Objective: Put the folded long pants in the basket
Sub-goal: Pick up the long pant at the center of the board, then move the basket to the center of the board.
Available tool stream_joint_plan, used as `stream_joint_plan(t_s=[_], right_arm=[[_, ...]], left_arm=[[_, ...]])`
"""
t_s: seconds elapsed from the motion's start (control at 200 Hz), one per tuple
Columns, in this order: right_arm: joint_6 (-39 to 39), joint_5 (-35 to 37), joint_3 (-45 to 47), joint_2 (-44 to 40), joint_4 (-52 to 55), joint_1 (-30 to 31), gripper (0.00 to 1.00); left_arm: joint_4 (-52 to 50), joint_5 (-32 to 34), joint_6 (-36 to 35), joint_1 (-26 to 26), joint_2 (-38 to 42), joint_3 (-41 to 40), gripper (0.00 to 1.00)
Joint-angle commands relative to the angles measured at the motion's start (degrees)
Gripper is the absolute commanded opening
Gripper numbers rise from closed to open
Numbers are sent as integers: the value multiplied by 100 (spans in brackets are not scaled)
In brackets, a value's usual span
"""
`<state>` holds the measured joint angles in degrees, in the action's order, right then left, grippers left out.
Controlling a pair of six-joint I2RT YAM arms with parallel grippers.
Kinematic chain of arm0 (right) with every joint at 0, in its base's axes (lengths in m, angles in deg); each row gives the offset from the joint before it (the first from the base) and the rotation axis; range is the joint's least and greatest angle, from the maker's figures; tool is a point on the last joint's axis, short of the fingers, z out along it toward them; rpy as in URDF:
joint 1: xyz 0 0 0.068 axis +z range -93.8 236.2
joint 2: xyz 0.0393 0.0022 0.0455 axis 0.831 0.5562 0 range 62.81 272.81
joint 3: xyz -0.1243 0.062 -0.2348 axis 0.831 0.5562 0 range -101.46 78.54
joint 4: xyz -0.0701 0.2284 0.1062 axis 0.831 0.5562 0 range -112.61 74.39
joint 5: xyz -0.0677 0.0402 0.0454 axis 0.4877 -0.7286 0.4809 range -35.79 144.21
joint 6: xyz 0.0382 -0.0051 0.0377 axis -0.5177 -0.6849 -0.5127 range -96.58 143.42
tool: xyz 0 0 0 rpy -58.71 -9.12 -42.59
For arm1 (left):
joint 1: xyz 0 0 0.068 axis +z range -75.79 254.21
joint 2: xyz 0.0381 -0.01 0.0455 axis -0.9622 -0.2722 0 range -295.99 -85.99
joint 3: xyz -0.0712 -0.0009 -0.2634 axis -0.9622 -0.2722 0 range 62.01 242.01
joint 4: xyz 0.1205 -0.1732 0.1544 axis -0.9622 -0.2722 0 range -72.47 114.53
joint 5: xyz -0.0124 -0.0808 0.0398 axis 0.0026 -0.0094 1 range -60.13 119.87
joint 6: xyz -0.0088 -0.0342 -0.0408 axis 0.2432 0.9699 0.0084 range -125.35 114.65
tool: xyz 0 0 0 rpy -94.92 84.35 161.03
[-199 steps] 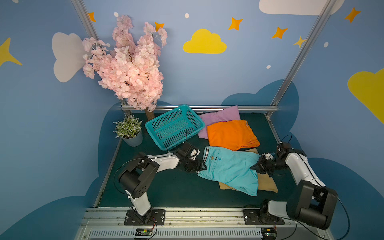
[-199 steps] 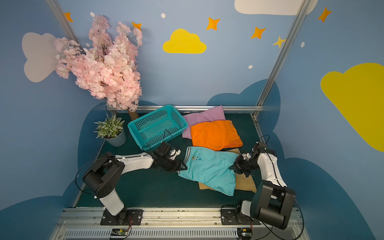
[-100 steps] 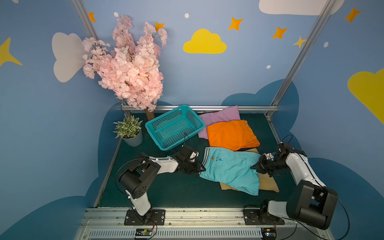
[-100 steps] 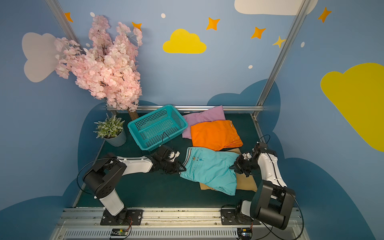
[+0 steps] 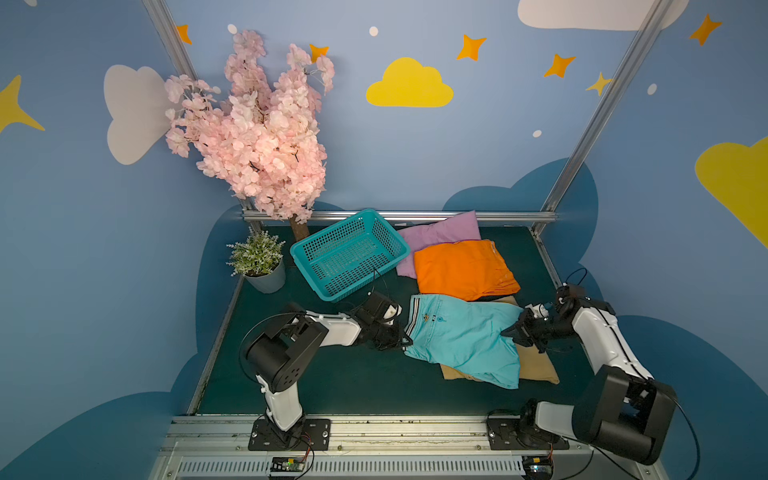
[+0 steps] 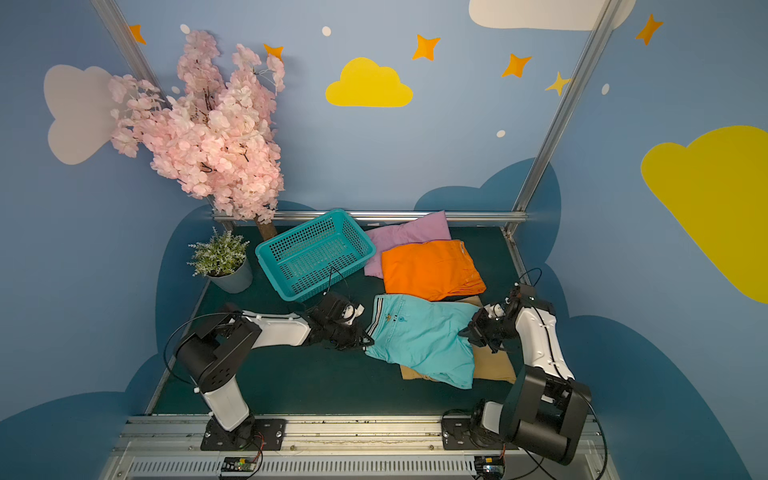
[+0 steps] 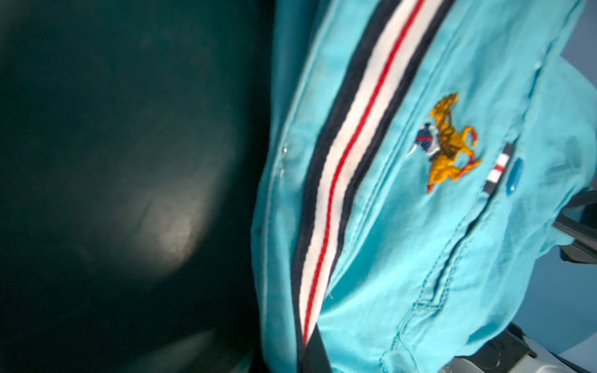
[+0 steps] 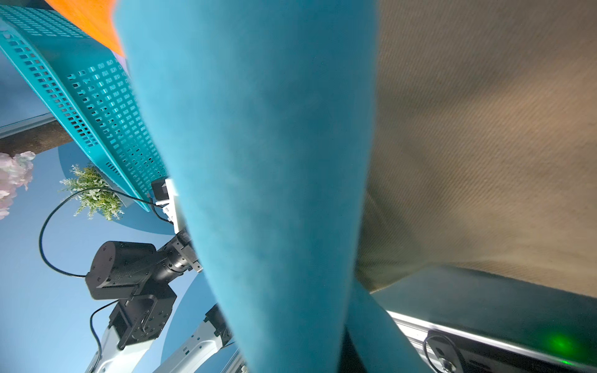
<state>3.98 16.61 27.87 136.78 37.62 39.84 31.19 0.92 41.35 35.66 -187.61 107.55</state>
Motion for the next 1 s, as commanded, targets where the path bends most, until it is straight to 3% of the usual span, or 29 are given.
stream_joint_plan(t_s=[0.0, 0.305, 0.481, 0.596, 0.796, 0.996], right_arm=[[-14, -333, -75, -239, 95, 117, 0], [-571, -49, -924, -943, 380, 1076, 0], [-1013, -68, -1656, -705, 137, 1555, 0], [-1349, -182, -2387, -111, -246, 2038, 0], [-1384, -313, -4283, 1756, -664, 2854, 0], [-1100, -836, -7324, 4149, -588, 3239, 0]], left_arm=[[-1470, 612, -418, -100, 460, 99, 2], [-3662, 1732, -867, -119, 2463, 670, 3], [-4304, 2339, -1123, -46, 3211, 1267, 3], [-4534, 2548, -1252, 307, 3436, 1658, 2], [-4645, 2801, -1234, 1130, 3399, 2037, 3], [-4319, 2837, -1092, 2012, 3350, 2082, 3]])
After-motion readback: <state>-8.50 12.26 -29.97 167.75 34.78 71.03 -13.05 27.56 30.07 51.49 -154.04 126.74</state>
